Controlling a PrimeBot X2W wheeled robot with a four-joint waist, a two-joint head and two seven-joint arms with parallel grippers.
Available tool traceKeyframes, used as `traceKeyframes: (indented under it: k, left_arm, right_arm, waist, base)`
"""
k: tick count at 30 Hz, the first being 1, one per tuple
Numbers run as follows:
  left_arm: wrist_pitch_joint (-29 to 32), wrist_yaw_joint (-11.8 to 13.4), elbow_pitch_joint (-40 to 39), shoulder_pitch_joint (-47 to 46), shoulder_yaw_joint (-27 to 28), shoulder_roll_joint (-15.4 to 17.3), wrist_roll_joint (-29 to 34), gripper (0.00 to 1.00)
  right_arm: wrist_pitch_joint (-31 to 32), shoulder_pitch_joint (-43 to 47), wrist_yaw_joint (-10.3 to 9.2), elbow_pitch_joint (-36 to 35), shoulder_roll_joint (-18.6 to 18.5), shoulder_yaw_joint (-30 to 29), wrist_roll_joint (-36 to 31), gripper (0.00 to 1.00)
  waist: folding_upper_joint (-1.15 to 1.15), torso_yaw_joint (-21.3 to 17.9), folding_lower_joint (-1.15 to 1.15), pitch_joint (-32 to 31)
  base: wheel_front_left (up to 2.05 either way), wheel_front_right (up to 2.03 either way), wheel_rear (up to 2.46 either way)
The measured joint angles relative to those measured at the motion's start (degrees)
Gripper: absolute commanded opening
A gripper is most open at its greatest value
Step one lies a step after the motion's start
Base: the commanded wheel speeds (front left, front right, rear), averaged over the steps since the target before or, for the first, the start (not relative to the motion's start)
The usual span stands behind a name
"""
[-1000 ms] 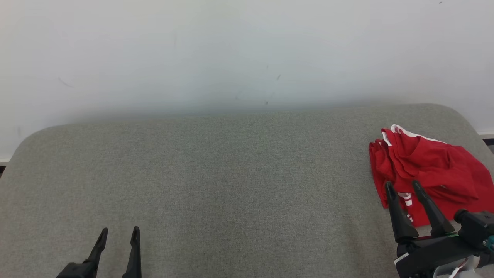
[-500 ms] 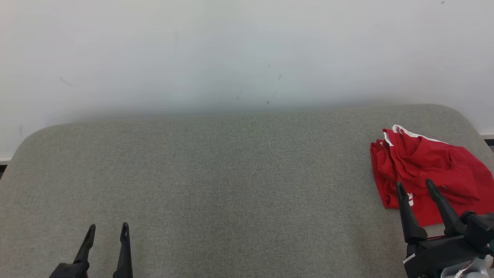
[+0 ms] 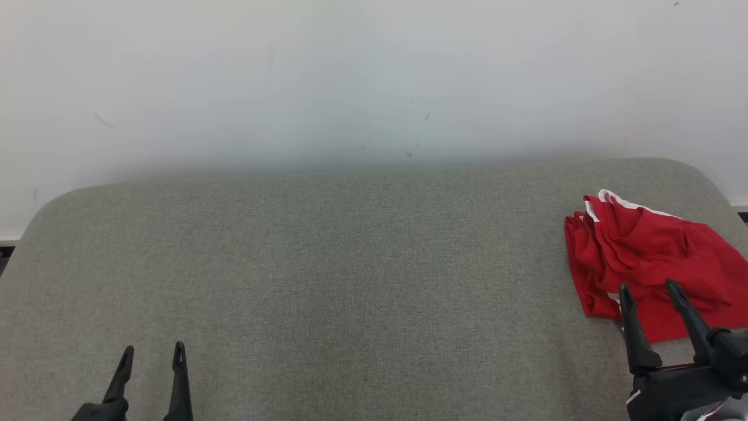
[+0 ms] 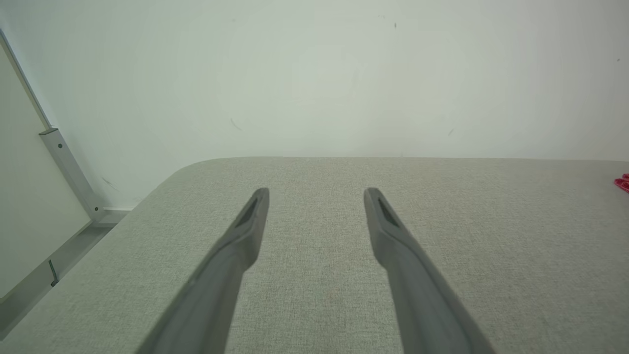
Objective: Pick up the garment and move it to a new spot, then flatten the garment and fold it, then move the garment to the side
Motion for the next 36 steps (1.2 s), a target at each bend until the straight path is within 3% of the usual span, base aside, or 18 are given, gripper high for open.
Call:
traceKeyframes:
  k: [17,18,26,36]
  left_arm:
    - [1.15,0.0,-1.71,1.02,0.3,-0.6,1.31,1.0]
    - [1.14,-0.03,-1.26,1.01,0.2,-0.67,1.3,0.0]
    - [1.57,-0.21,2.0,2.04,0.08,-1.94,0.49,0.0]
    - [3.24,-2.11,3.86,1.56,1.93,-2.31,-9.09,0.0]
  right_arm:
    - [0.0,0.09,-0.01,1.44,1.98,-1.96,-1.9,1.0]
    - [0.02,0.11,0.0,1.85,2.23,-1.82,-1.88,0.0]
    - [0.74,2.25,0.42,4.66,5.11,-1.24,-0.74,0.0]
    - [3.41,1.99,1.64,5.27,6.81,-3.2,6.71,0.0]
  waist:
    - [0.0,0.33,0.0,0.04]
    - [0.0,0.33,0.0,0.04]
    - [0.0,0.33,0.0,0.13]
    - [-0.01,0.24,0.0,0.49]
  base:
    - [0.0,0.0,0.0]
    - [0.0,0.0,0.0]
    - [0.0,0.0,0.0]
    - [0.0,0.0,0.0]
